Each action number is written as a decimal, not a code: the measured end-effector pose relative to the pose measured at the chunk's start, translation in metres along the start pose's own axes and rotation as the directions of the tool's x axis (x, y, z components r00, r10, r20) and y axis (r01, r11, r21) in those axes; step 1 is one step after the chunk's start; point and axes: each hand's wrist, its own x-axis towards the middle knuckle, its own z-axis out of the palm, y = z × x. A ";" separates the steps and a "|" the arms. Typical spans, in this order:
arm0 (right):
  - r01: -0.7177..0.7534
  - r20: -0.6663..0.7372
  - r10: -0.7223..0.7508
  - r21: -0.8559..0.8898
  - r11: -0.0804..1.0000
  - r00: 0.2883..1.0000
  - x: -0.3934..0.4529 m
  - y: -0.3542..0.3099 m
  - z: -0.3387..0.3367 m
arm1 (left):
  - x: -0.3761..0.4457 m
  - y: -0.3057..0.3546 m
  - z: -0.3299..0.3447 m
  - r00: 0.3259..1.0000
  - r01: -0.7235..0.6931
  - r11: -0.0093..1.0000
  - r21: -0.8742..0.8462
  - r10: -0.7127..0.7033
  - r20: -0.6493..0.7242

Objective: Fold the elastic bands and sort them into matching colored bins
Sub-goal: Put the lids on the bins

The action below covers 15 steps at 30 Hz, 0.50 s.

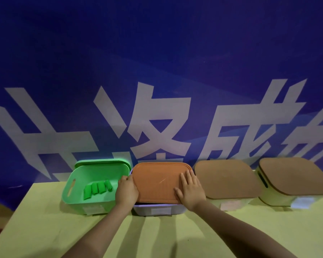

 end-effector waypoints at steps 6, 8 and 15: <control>-0.015 0.007 0.015 0.038 0.999 1.000 -0.006 -0.004 0.002 | -0.001 -0.006 0.003 1.000 0.024 1.000 0.006 -0.024 0.004; 0.007 0.007 -0.007 0.033 0.999 1.000 -0.006 -0.002 0.001 | -0.004 -0.008 0.003 0.998 0.052 0.999 0.015 -0.053 0.017; 0.057 0.022 -0.056 -0.030 0.998 0.998 -0.011 -0.001 -0.002 | -0.010 -0.004 -0.005 0.986 0.152 0.988 0.026 -0.153 0.061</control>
